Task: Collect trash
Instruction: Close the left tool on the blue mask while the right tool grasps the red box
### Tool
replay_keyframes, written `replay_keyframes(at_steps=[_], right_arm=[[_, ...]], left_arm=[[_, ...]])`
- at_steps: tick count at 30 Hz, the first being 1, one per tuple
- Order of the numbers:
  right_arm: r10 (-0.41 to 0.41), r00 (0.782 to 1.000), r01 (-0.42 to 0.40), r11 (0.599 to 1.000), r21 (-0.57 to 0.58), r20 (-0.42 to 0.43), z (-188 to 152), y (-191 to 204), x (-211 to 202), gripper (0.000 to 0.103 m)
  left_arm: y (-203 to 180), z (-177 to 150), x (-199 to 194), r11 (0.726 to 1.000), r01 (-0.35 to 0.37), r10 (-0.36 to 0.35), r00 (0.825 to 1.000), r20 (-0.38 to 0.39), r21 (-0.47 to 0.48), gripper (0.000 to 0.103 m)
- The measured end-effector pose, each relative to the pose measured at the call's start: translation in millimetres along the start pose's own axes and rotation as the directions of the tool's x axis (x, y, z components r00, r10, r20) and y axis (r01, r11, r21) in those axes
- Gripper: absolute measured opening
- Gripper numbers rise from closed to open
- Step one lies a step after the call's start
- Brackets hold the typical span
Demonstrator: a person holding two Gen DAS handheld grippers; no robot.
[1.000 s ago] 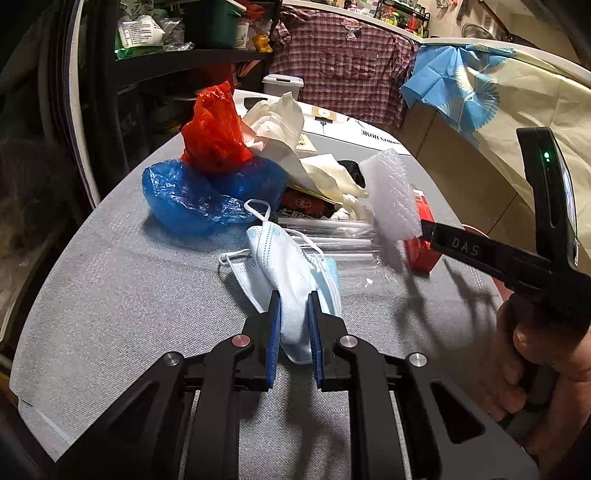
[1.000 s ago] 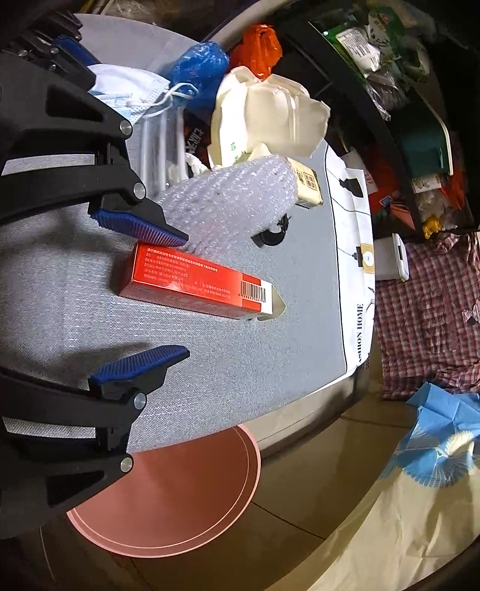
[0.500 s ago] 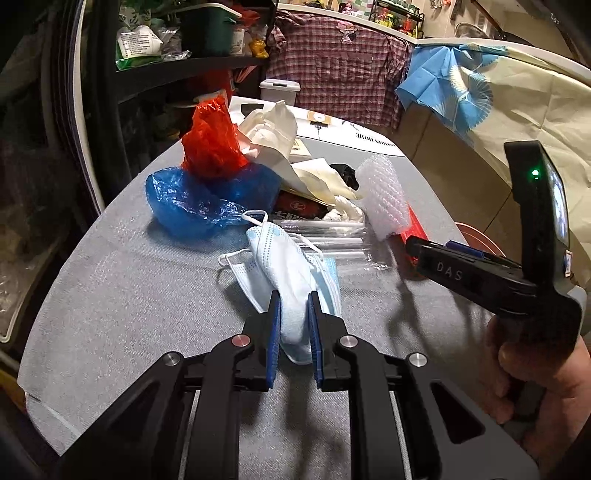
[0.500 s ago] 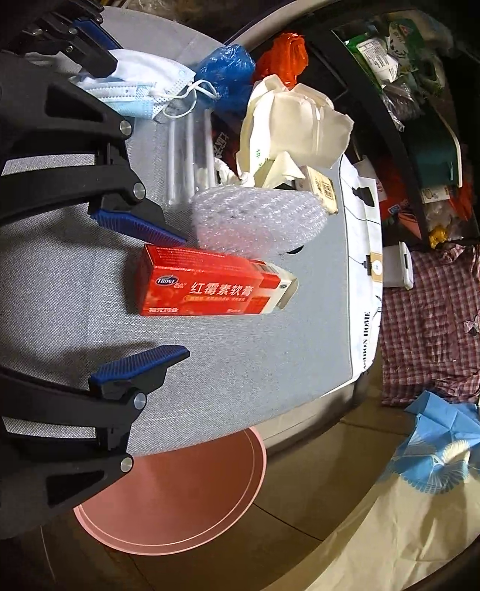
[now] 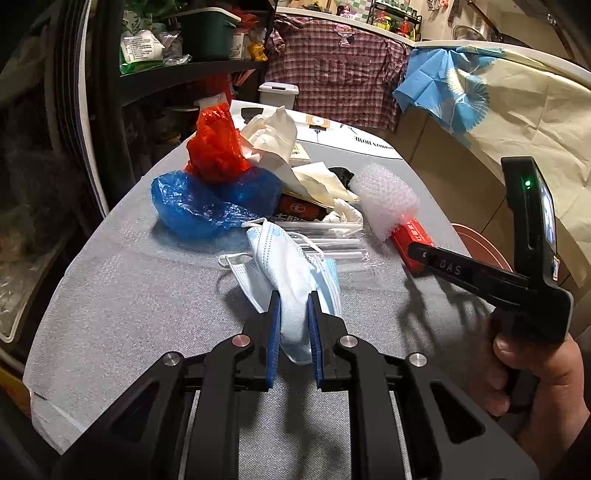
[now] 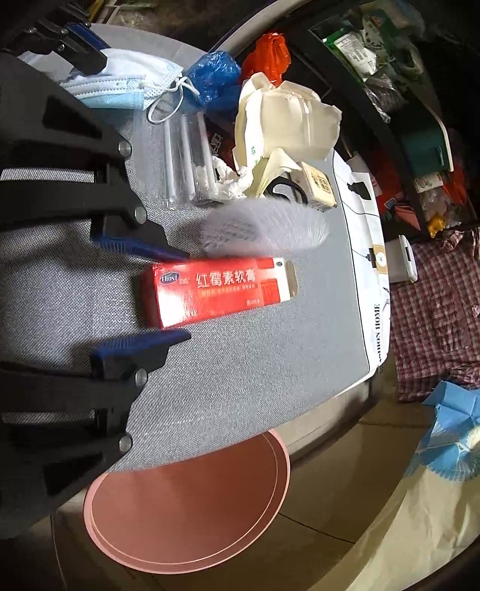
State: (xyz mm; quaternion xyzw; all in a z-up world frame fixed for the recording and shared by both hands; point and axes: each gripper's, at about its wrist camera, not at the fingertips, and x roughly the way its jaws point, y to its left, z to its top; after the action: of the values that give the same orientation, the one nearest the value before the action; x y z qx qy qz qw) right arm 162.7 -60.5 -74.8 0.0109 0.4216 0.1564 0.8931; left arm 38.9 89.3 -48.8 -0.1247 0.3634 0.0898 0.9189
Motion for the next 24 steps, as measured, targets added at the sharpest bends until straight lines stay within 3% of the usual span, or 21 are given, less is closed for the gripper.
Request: replay_keyframes(at_steps=[24], right_arm=[[-0.054,0.988,0.051,0.998,0.021,0.148,-9,-32,-99,0.035]], left_arm=[[-16,3,-37,0.997,0.056,-0.062,0.993,0.102,0.059,0.008]])
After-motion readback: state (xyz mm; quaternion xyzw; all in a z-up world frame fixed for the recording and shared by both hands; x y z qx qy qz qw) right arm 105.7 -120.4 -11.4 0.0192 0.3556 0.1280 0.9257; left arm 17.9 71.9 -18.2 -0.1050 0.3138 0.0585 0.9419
